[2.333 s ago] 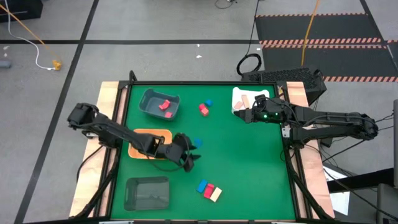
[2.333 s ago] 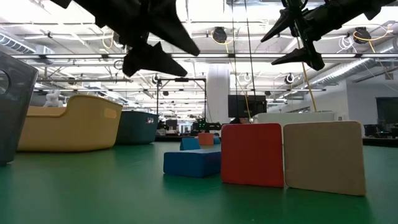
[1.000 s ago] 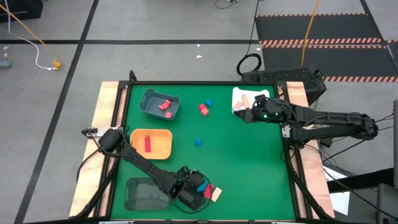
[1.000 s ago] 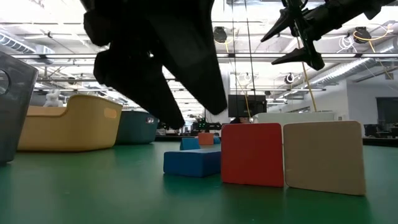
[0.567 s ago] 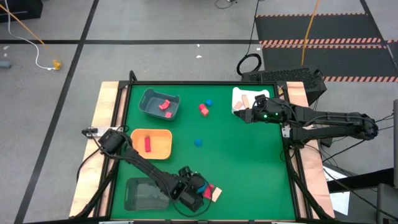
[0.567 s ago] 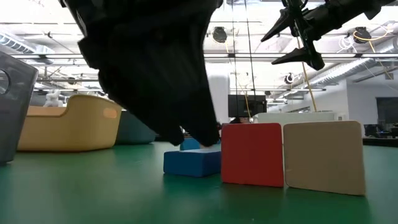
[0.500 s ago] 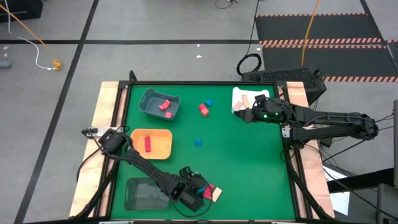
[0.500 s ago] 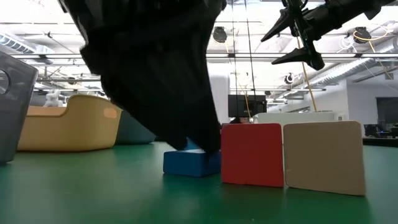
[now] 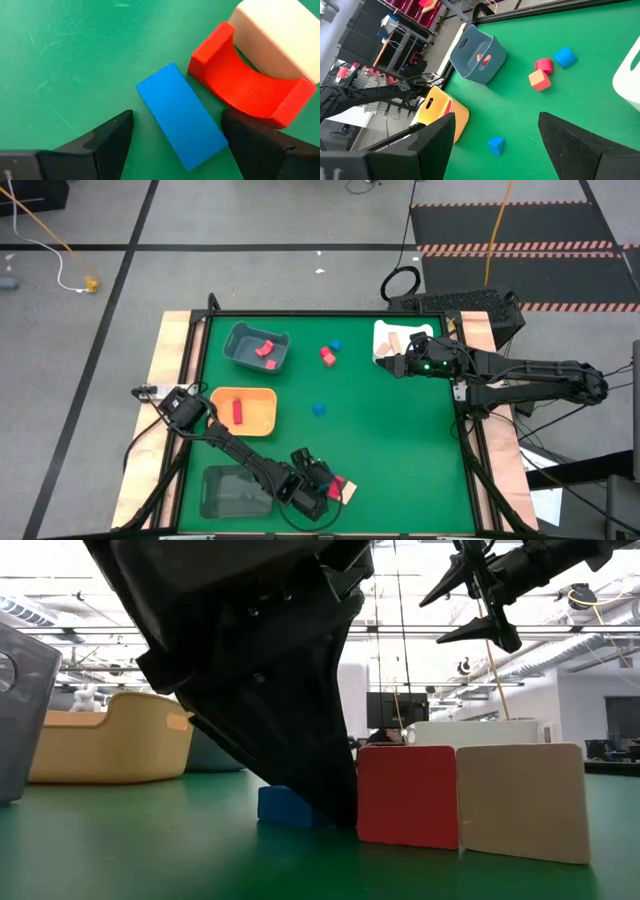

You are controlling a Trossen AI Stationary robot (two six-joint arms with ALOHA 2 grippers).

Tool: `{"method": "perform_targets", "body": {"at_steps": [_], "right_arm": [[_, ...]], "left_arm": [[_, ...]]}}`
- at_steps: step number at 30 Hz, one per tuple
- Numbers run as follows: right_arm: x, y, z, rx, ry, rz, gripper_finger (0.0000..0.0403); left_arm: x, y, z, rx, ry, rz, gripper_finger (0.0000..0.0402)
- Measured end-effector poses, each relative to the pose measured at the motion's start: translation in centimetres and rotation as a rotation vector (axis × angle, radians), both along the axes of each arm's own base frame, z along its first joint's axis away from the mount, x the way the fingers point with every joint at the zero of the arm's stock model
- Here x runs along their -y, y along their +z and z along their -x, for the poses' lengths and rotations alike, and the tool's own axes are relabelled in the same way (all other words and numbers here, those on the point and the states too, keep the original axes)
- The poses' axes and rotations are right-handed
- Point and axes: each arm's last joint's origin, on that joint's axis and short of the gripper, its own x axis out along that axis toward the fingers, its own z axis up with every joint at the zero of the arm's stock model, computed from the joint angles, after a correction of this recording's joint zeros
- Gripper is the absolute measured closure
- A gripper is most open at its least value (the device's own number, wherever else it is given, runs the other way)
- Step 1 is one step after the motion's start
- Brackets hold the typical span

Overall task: Sort & place blocks by color
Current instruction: Put the bottom blue block into the black bin

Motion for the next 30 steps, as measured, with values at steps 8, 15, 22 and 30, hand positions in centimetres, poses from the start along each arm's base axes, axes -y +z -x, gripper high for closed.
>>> {"method": "perform_targets", "body": {"at_steps": [8,15,22,30], "right_arm": [[0.0,0.0,0.0,0.000,0.000,0.000,0.0124],[0.0,0.0,0.0,0.000,0.001,0.001,0.0124],[0.0,0.0,0.0,0.000,0.000,0.000,0.0124],[0.0,0.0,0.0,0.000,0.000,-0.001,0.0124]], "left_arm": [[-0.9,-0.1,-0.2,-0.035,0.062,0.042,0.0187],[-1.9,0.2,-0.5,-0.056,0.127,0.098,0.0270],[-3.6,2.0,-1.0,-0.042,0.108,0.090,0.0270],[-5.0,7.1,-0.8,0.071,0.072,0.117,0.0270]]}}
